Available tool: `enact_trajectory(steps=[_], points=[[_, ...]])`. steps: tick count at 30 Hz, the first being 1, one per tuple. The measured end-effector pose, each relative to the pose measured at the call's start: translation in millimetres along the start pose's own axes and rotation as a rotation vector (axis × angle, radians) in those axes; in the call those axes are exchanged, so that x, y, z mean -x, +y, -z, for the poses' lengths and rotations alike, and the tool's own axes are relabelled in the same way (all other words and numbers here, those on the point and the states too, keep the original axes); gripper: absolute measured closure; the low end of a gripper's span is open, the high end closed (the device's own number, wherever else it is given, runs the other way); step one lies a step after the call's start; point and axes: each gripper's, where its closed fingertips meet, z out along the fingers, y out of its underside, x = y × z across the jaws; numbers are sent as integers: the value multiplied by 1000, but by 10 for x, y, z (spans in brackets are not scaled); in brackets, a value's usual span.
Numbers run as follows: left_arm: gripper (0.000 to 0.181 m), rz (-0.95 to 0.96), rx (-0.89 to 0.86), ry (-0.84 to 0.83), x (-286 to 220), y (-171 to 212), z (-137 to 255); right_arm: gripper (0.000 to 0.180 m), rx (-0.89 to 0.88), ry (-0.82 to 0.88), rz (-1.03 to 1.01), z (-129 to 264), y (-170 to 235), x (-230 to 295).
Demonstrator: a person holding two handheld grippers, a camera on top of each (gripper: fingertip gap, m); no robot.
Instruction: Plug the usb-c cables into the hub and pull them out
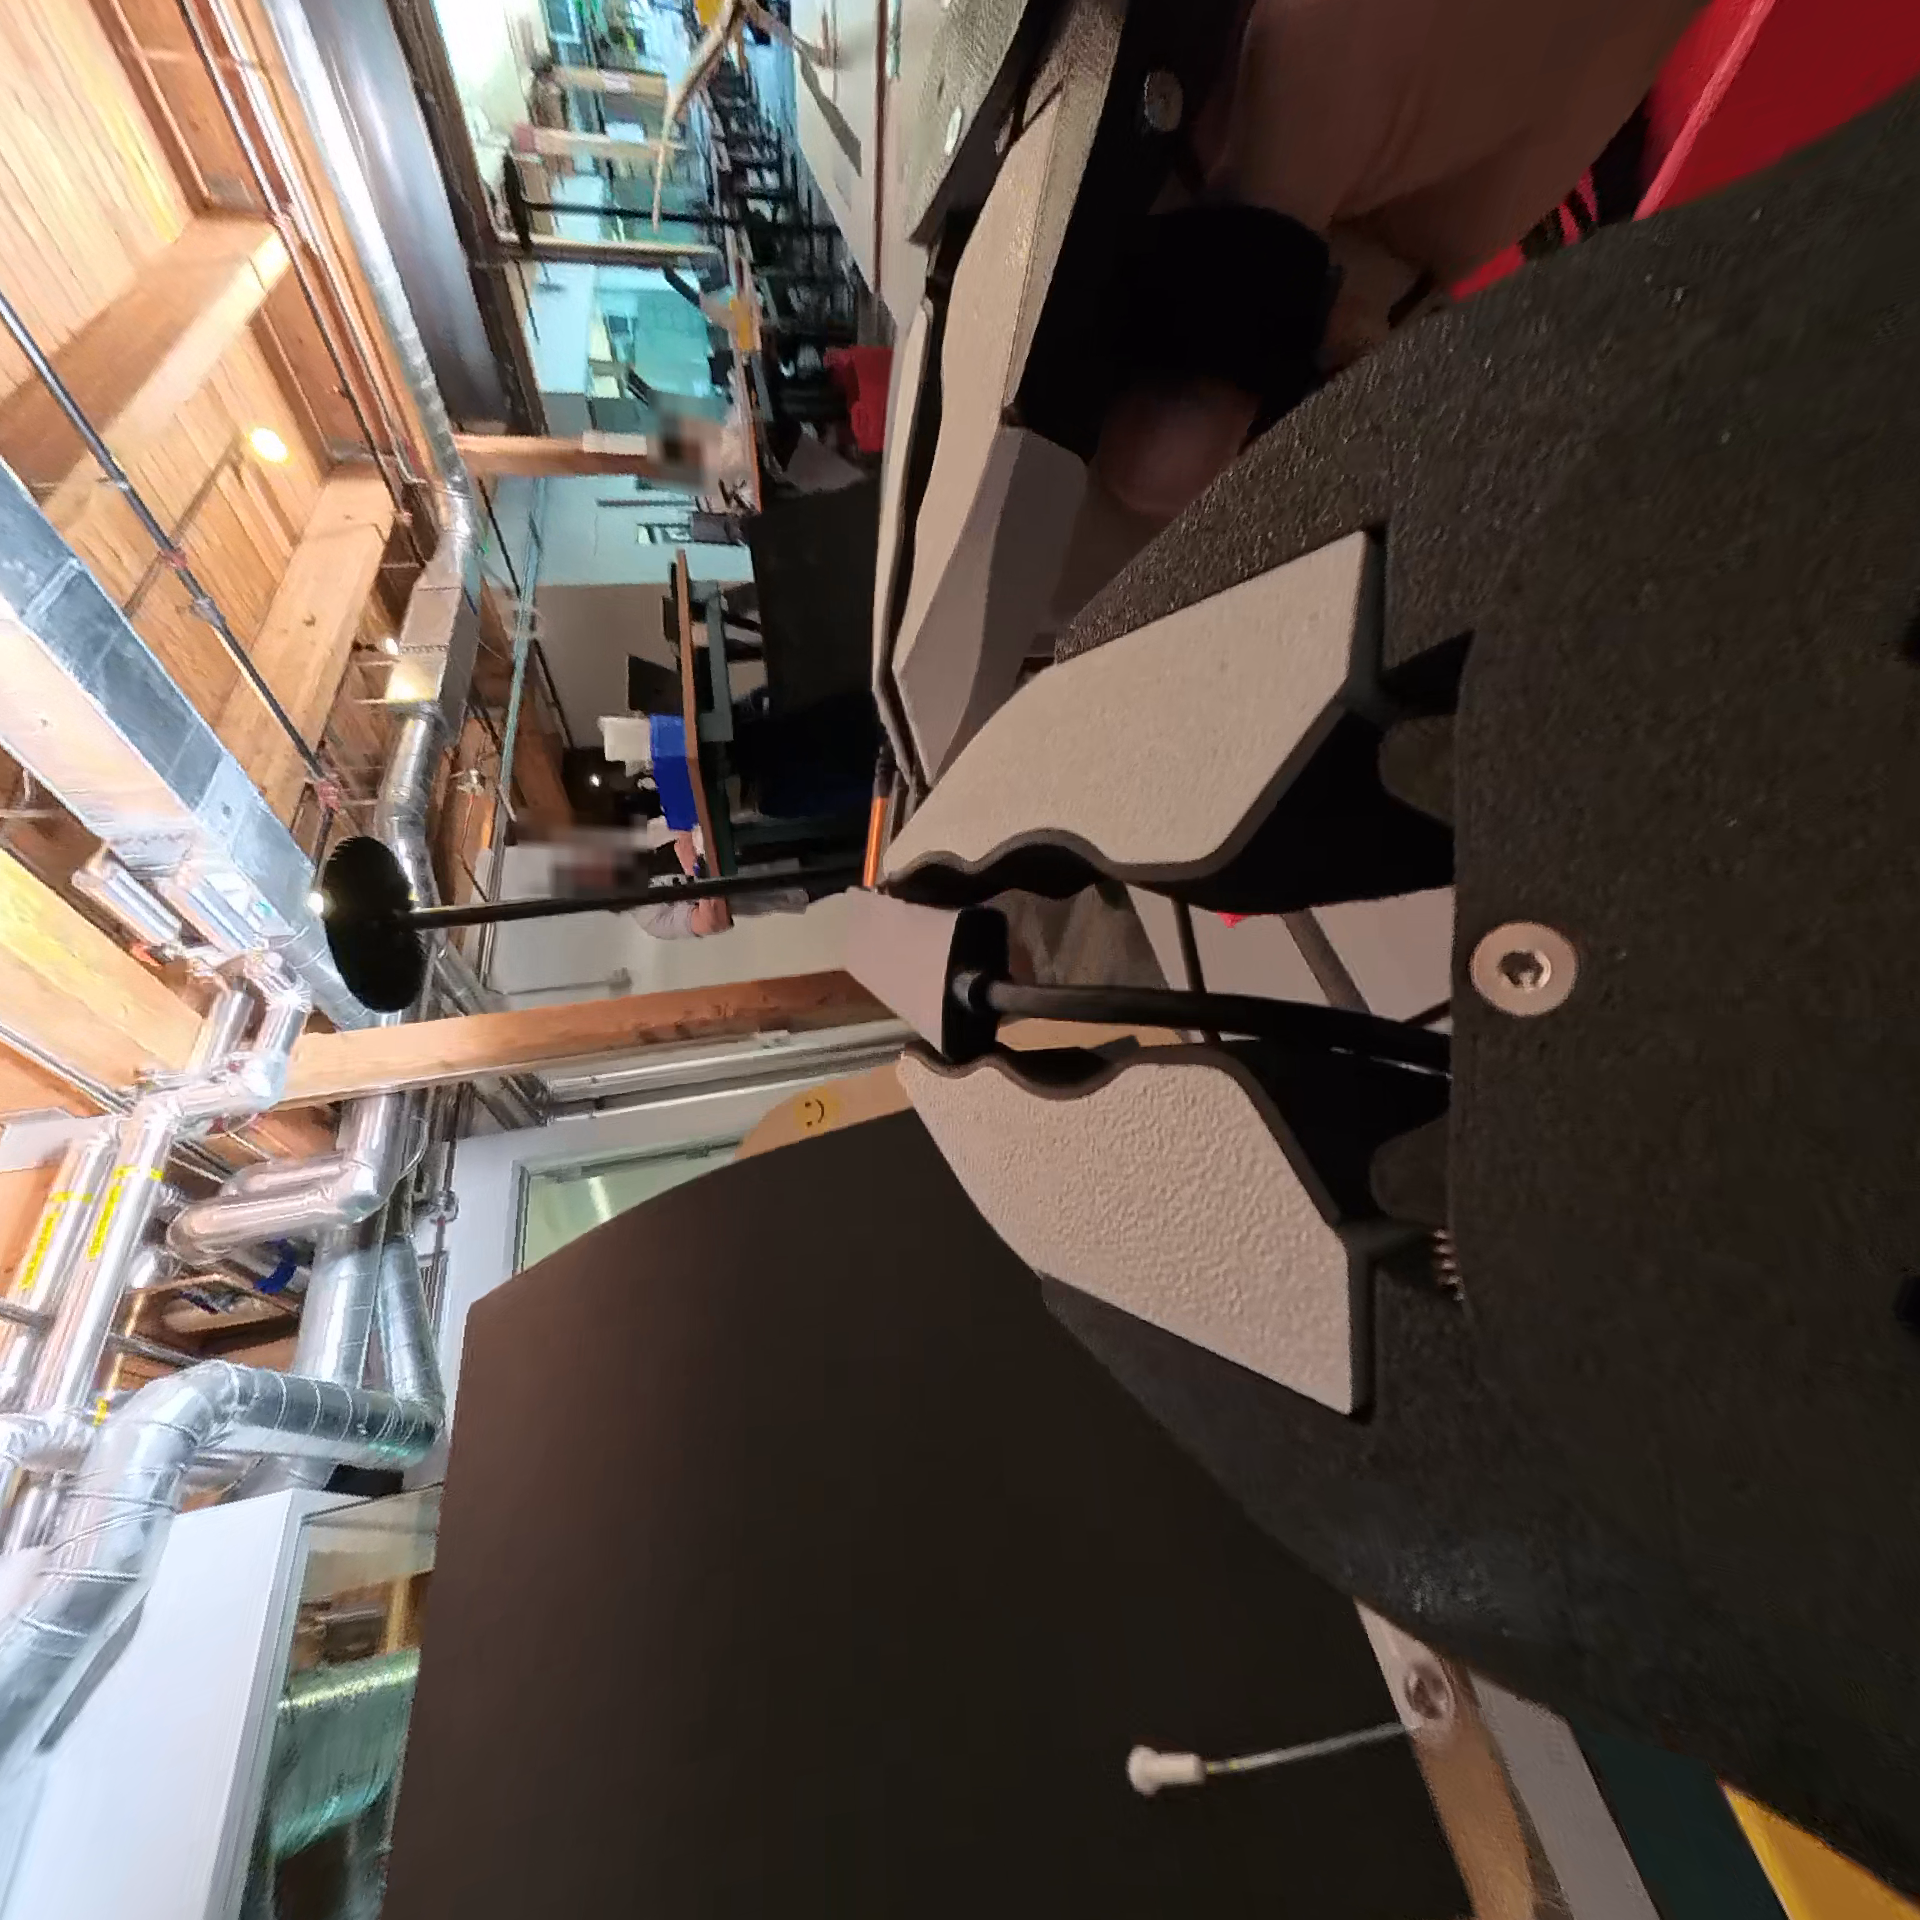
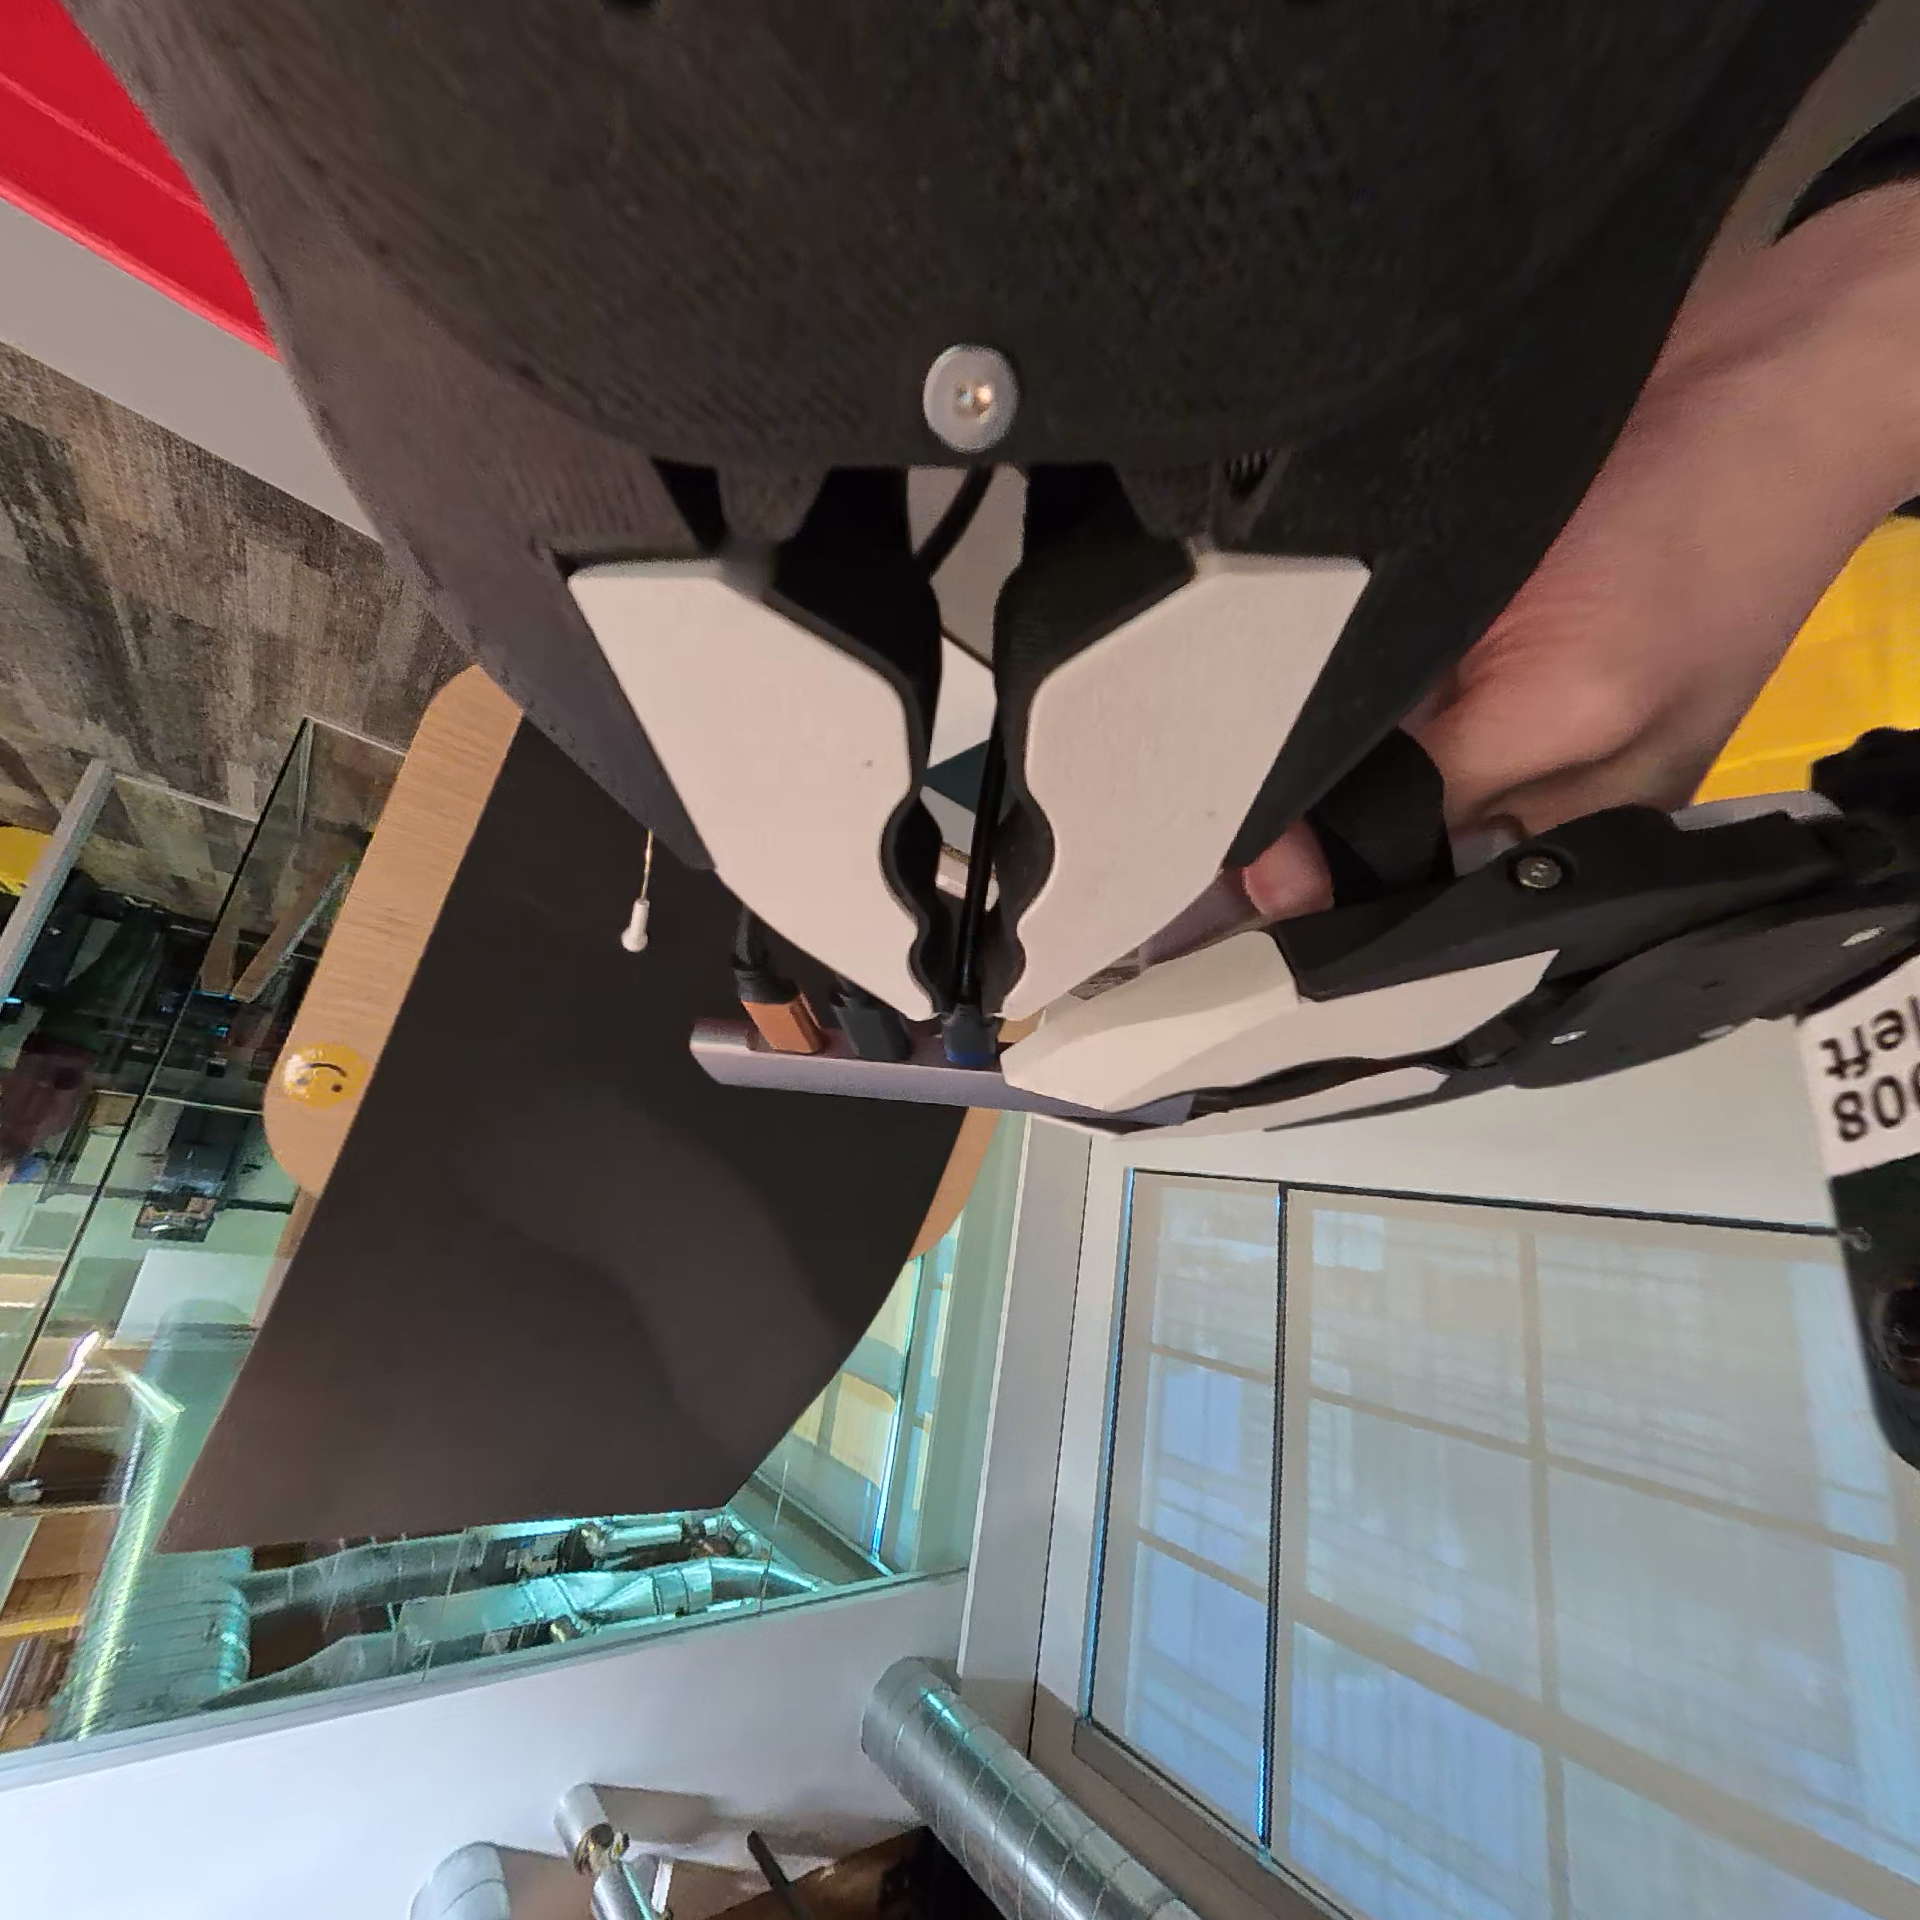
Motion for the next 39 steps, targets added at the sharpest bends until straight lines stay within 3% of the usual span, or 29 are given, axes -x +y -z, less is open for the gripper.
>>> enact_trajectory(steps=[4,8,15,21,29,30,32,33,35,39], points=[[157,50,-55,30,-63,-85,18,171,-31,-18,-38,18,-115,-26],[156,-34,-68,28,-161,-86,3,167,8,-11,-70,18,-125,-84],[156,69,-84,120,-198,-154,26,165,-16,24,182,59,-248,-11],[156,91,-73,134,-213,-149,24,168,25,23,191,77,-224,-33],[156,-88,-72,9,-208,-189,14,169,-21,-54,64,92,-210,-58],[156,-76,-64,-16,-153,-182,17,176,-41,-54,73,134,-225,-50],[157,-28,-29,-294,440,-79,142,179,-120,-76,47,246,-417,-21],[157,80,-57,-286,651,-60,214,179,-103,-60,88,248,-458,-32],[157,329,-175,-114,779,-202,340,178,-40,-78,96,187,-435,30],[157,239,-208,-52,612,-380,338,178,43,-201,70,68,-285,233]])
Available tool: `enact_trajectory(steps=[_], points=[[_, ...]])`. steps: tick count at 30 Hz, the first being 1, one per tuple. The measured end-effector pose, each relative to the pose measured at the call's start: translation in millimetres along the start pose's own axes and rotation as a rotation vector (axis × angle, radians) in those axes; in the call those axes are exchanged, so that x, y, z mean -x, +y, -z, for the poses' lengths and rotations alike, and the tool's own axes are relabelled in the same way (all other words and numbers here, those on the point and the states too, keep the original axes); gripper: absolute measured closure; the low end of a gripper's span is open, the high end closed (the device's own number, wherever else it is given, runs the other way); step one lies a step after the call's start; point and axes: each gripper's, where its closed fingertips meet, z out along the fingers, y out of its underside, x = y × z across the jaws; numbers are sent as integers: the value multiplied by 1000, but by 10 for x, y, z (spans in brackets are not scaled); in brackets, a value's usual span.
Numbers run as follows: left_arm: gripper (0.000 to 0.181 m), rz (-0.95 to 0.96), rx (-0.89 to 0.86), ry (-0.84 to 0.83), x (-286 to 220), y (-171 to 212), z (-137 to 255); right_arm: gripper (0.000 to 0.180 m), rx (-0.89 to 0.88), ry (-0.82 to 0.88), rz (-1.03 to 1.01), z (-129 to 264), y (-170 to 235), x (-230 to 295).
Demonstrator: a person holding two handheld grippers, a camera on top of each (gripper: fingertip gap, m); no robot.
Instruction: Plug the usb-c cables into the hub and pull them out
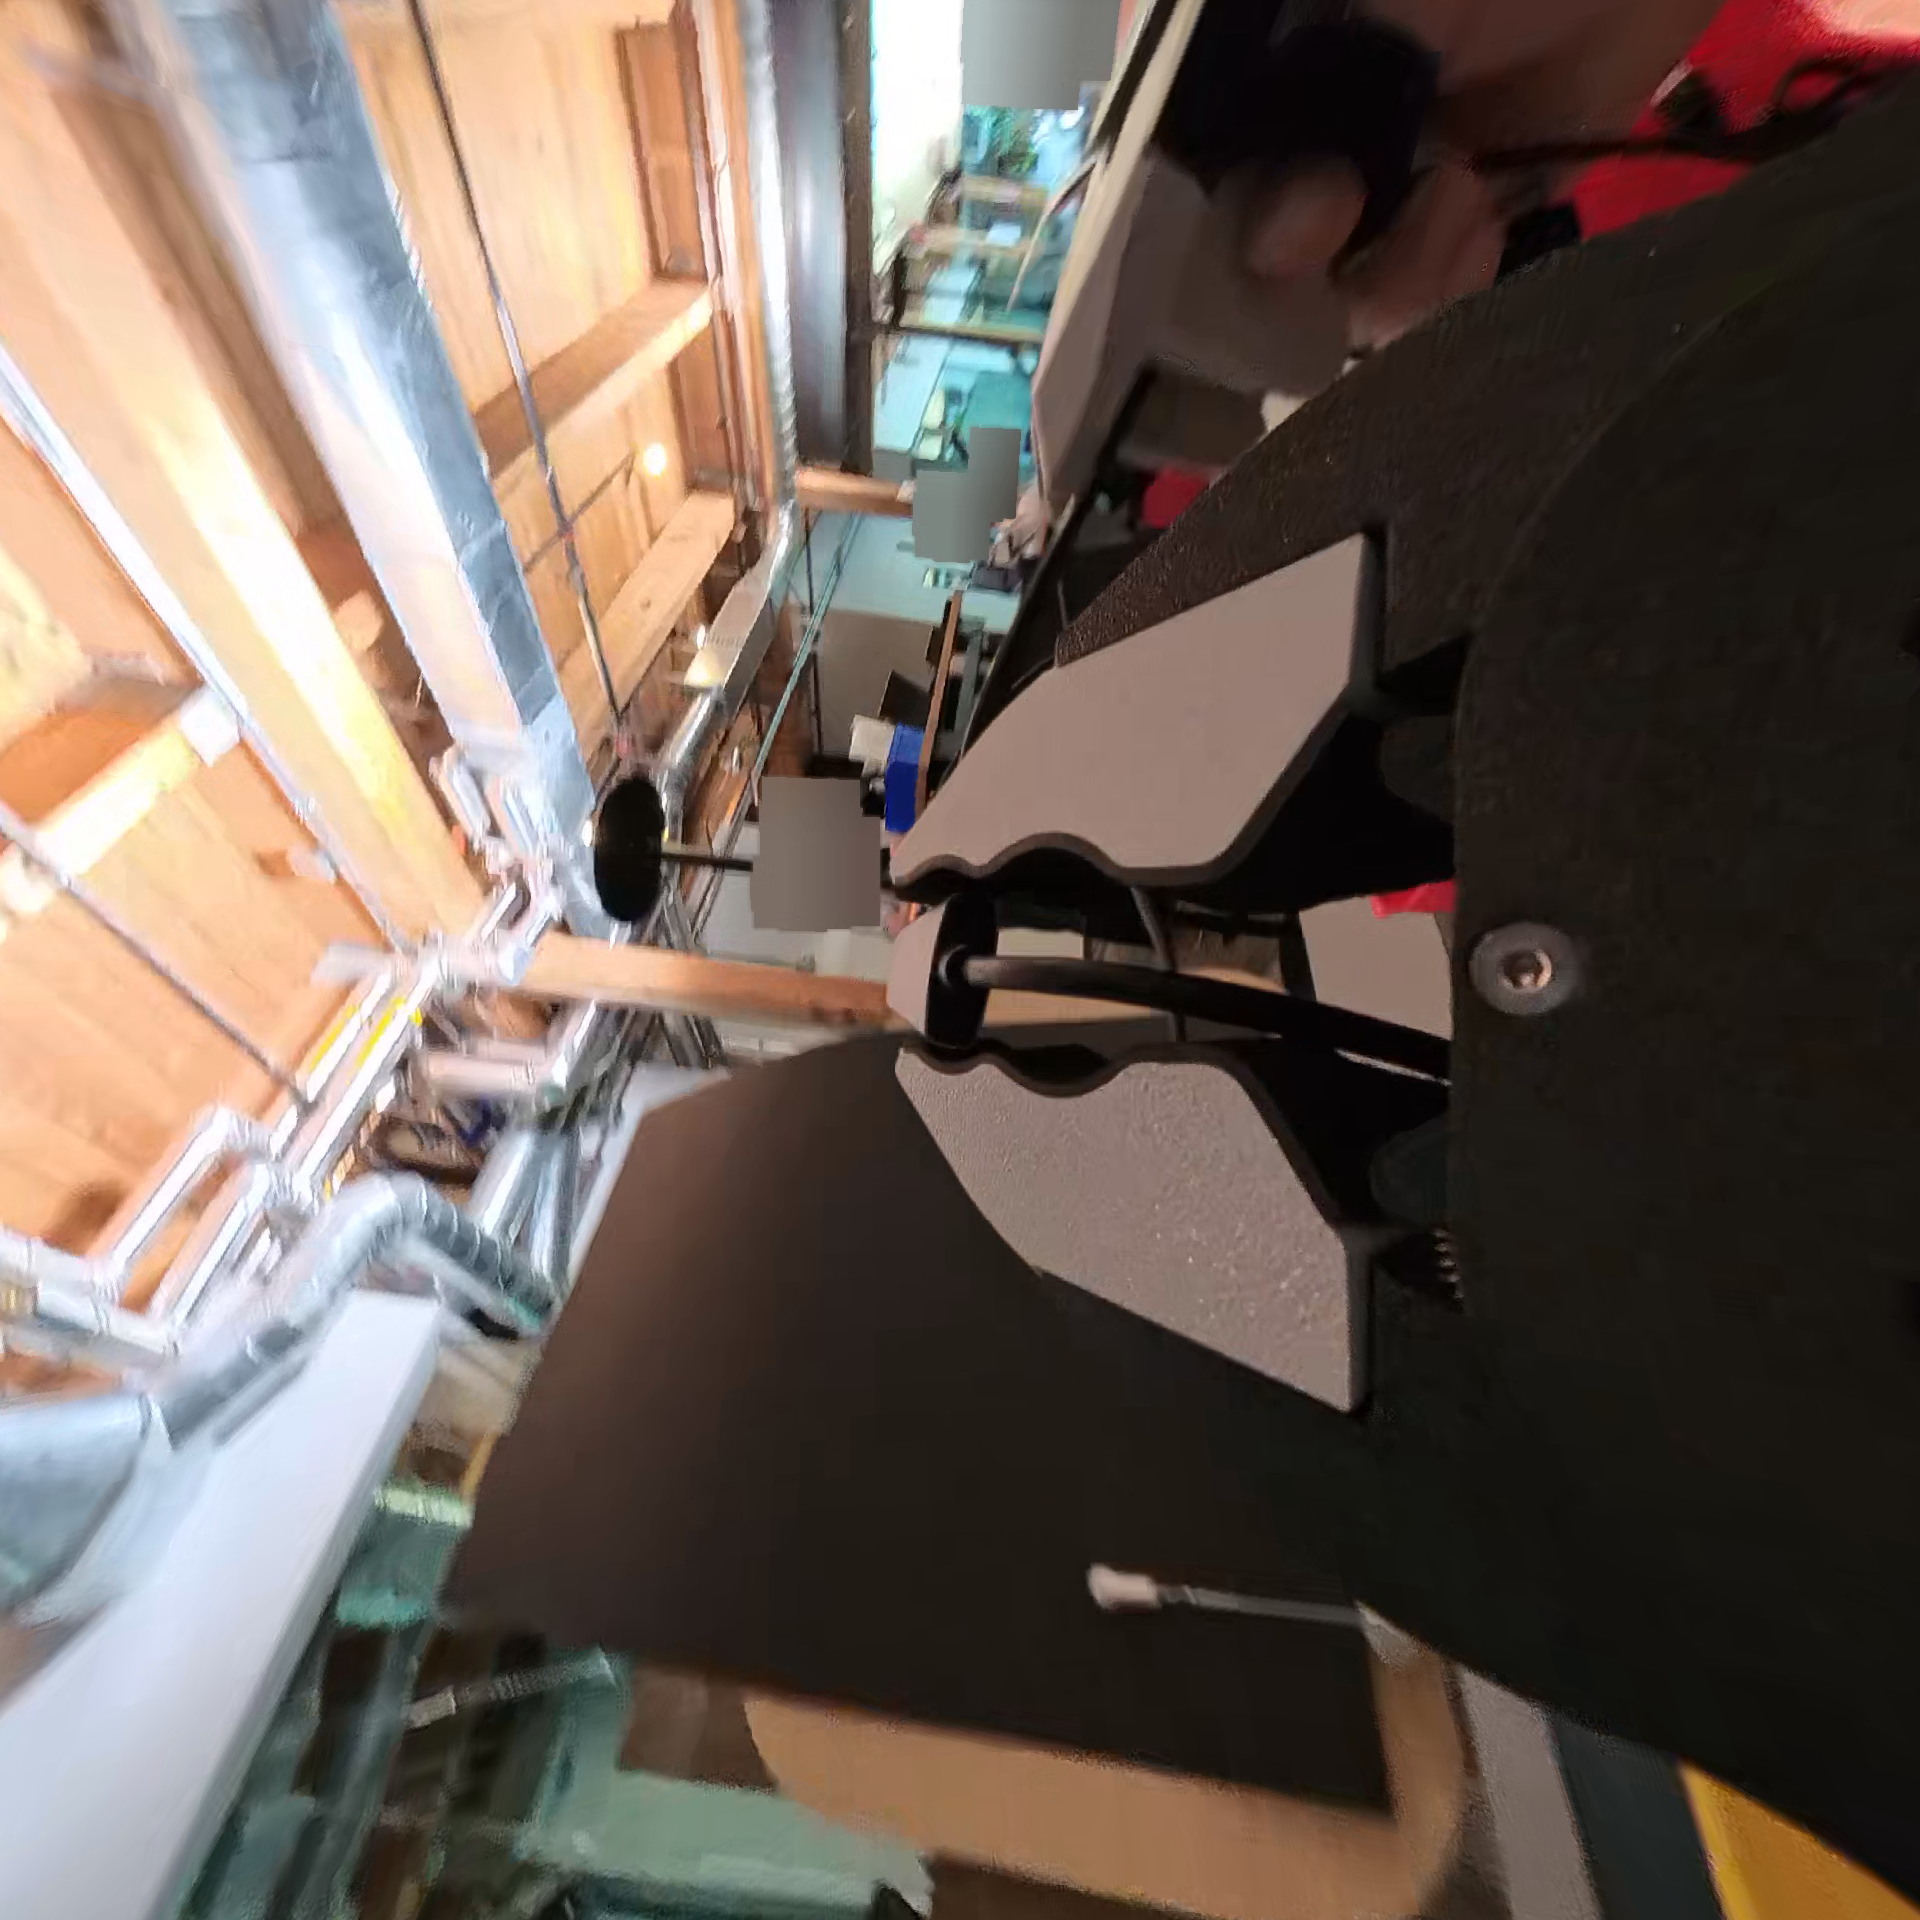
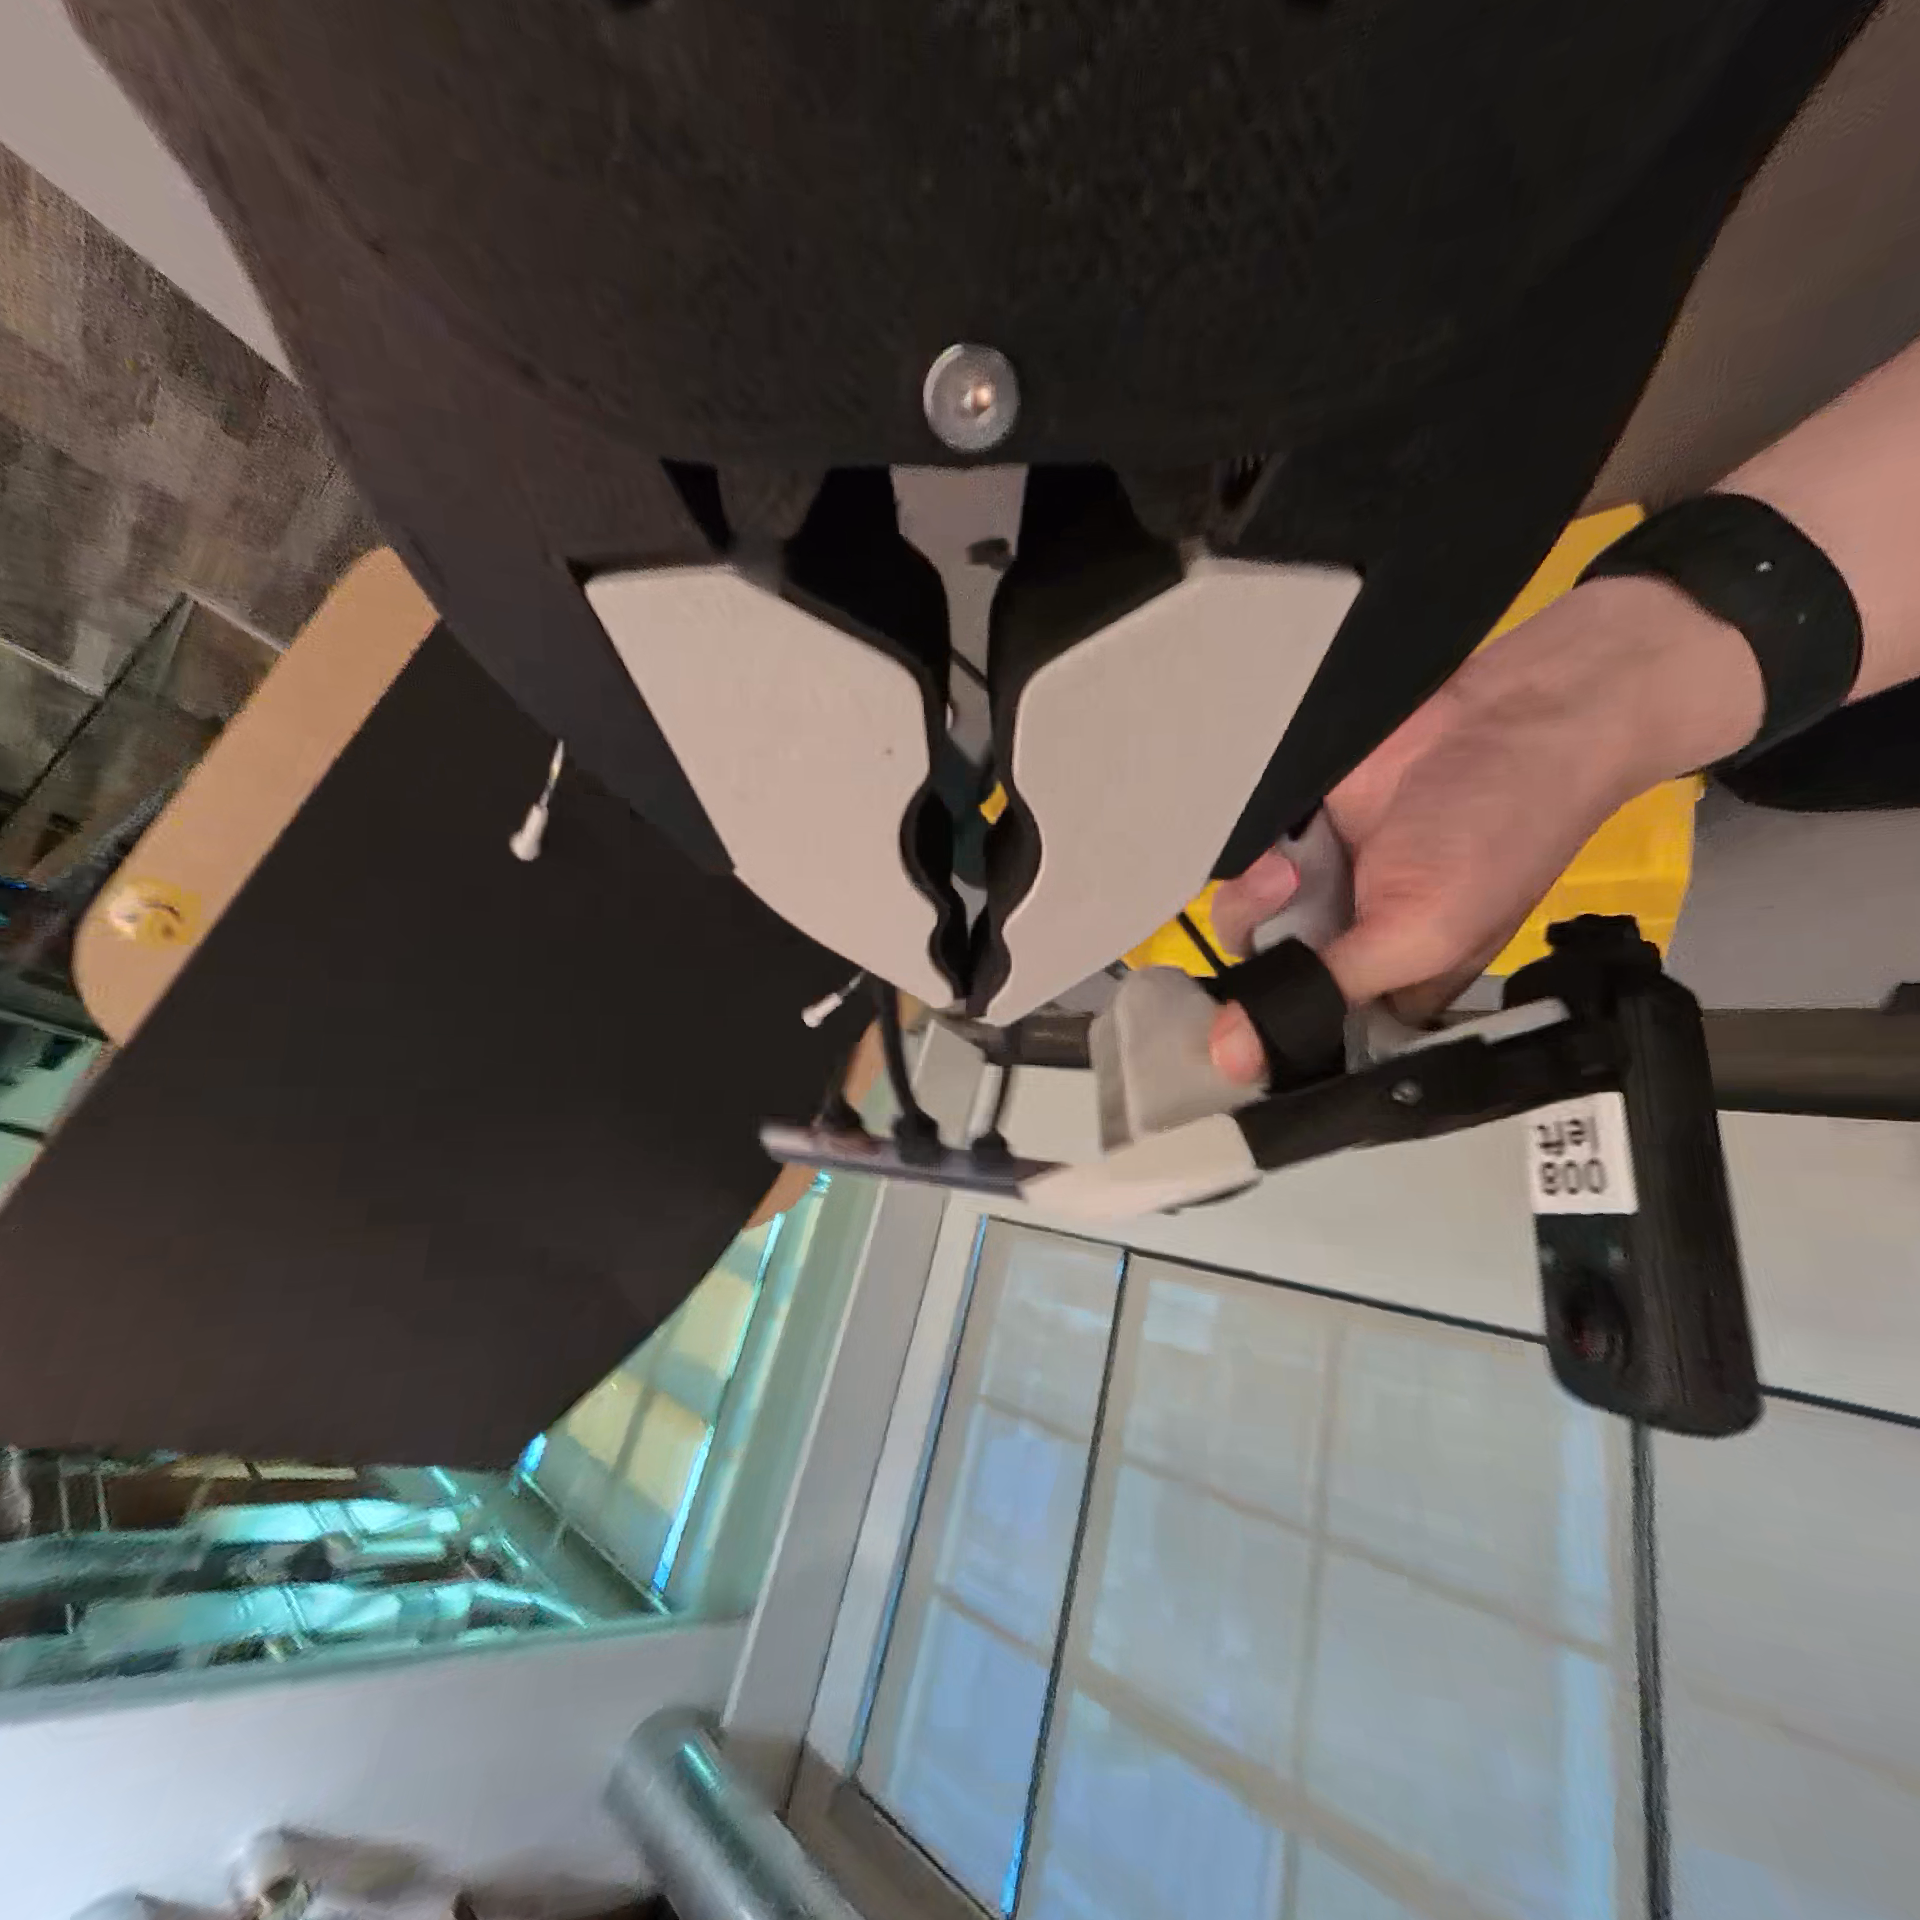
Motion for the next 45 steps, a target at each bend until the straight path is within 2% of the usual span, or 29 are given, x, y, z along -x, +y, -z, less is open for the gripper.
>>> enact_trajectory(steps=[4,8,10,11,13,15,19,22,24,27,33,36,39,43,45], points=[[157,-66,44,60,-300,123,-108,179,-102,-17,61,59,-175,76],[157,-86,28,71,-392,111,-115,177,-136,60,197,186,-370,7],[157,-112,16,51,-379,69,-102,171,-141,57,179,256,-524,63],[157,-123,13,37,-365,51,-96,170,-149,6,113,267,-607,148],[157,-141,24,-8,-309,32,-88,170,-174,-179,-157,255,-712,465],[157,-149,17,-41,-270,-18,-69,170,-130,-305,-403,121,-563,706],[157,-147,-6,-67,-236,-148,-31,171,-126,-165,-550,-153,-63,626],[157,-97,-12,-48,-272,-193,-33,162,-87,-39,-462,-251,134,518],[157,-55,4,-18,-359,-146,-72,156,-138,78,-400,-208,134,311],[157,-19,46,43,-550,-16,-150,158,-253,195,-319,-57,39,18],[157,50,65,141,-804,98,-211,163,-370,237,-156,154,-215,-99],[157,55,42,163,-867,85,-209,165,-367,248,-80,167,-252,-62],[157,34,16,171,-919,65,-197,159,-361,286,-25,181,-269,-56],[157,-48,-42,169,-1004,21,-163,159,-382,289,-48,214,-326,-41],[157,-84,-76,160,-1045,-6,-141,165,-402,281,-69,242,-364,-34]])
